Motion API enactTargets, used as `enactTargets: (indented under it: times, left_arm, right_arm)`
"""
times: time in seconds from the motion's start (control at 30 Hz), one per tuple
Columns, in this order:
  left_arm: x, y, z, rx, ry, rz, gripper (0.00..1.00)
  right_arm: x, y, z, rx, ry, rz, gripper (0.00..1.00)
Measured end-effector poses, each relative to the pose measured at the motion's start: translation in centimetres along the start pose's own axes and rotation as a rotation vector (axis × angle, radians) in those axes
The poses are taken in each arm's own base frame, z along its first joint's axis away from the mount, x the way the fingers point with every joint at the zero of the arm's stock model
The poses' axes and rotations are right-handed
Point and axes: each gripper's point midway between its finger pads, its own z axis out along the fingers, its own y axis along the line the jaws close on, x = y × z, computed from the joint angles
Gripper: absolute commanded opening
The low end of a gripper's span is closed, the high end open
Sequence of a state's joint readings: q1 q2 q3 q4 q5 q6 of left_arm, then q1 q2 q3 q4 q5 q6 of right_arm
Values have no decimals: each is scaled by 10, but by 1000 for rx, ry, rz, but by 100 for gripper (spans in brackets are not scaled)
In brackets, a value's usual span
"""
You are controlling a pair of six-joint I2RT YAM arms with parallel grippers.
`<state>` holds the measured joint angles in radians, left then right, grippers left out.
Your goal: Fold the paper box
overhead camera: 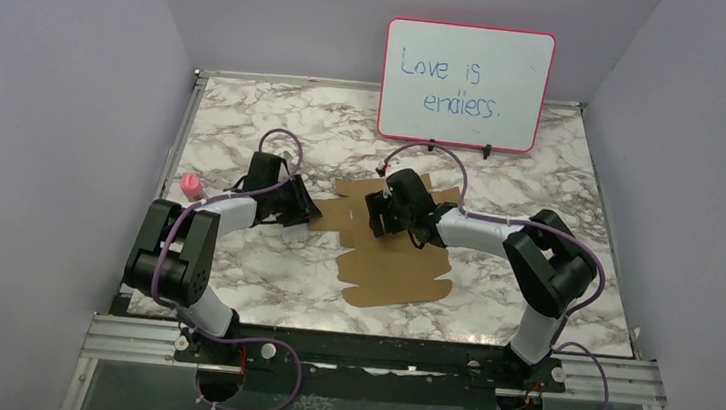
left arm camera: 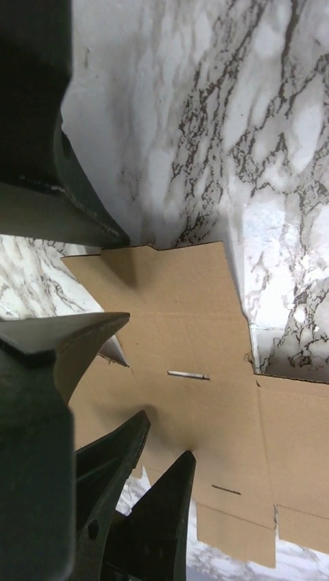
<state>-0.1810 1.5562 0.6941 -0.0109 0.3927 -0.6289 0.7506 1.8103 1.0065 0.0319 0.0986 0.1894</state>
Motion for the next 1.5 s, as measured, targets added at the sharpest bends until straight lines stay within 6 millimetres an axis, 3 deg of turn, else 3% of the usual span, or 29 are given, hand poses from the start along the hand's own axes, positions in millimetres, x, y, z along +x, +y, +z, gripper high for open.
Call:
enactTargets:
  times: [0.1, 0.43, 0.97, 1.23, 1.5]
  left_arm:
    - [1, -2, 4, 8, 11, 0, 25]
    - [-6, -25, 3, -7, 3, 65, 5]
    - [-16, -75, 4, -202, -37, 294, 10]
    - [-10, -68, 23, -425, 18, 430, 13]
    - [-22, -54, 15, -598, 40, 515, 19]
  right_arm:
    - [2, 3, 4, -15, -3, 14, 70]
    - [-1, 8, 7, -41, -41, 45, 70]
    - [-7, 12, 10, -64, -121, 165, 69]
    - [-8, 13, 10, -68, -154, 222, 70]
    - [-4, 12, 4, -75, -166, 252, 71]
